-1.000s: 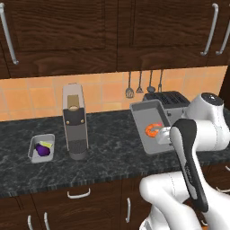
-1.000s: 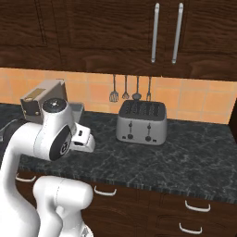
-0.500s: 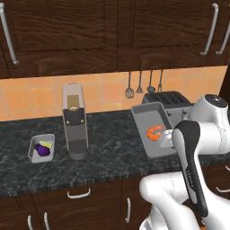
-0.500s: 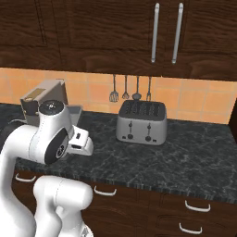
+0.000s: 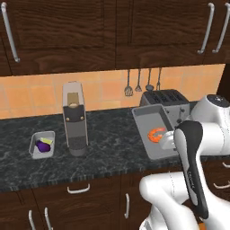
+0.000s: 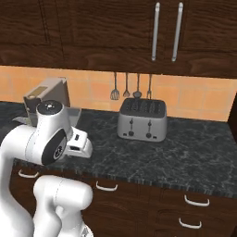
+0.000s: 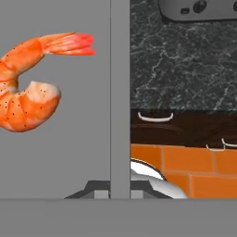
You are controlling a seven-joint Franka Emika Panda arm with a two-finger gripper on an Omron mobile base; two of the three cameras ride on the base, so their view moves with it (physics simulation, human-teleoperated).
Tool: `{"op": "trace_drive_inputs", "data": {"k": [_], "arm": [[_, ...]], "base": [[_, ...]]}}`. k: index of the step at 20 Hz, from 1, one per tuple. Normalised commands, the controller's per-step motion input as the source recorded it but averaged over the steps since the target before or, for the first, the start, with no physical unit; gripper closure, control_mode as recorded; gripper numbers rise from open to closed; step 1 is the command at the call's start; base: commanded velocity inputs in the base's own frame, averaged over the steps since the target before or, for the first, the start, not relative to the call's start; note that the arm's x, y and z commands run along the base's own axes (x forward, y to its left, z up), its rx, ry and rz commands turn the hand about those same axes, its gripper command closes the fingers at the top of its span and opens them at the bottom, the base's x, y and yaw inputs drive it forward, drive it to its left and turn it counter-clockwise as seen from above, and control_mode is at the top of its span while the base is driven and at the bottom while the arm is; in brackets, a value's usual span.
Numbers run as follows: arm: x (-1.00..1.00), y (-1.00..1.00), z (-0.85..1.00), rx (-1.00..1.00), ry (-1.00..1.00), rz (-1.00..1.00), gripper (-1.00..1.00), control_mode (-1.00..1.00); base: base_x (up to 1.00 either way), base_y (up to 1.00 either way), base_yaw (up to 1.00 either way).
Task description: Take the meat container that has the shrimp and place it on the second highest rack of the freezer. Then take the vegetable container that has the eggplant and lemon wedge and place it on the highest rack of the freezer.
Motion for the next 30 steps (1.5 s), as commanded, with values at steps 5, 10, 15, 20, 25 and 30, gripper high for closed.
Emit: {"op": "trace_drive_inputs", "data": {"k": [5,10,15,20,25,30], "arm": [[0.00,0.00,0.00,0.00,0.00,0.00,1.00,1.00],[0.00,0.00,0.00,0.00,0.00,0.00,1.00,1.00],[0.00,0.00,0.00,0.00,0.00,0.00,1.00,1.00],[0.00,0.00,0.00,0.00,0.00,0.00,1.00,1.00],[0.00,0.00,0.00,0.00,0.00,0.00,1.00,1.00],[0.00,0.00,0.00,0.00,0.00,0.00,1.00,1.00]], "base": [[-0.79,0.43,-0.14],[-0.12,0.31,-0.75],[-0.10,0.10,-0.83],[-0.03,0.00,-0.77],[0.00,-0.31,-0.68],[0.03,-0.62,-0.62]]}}
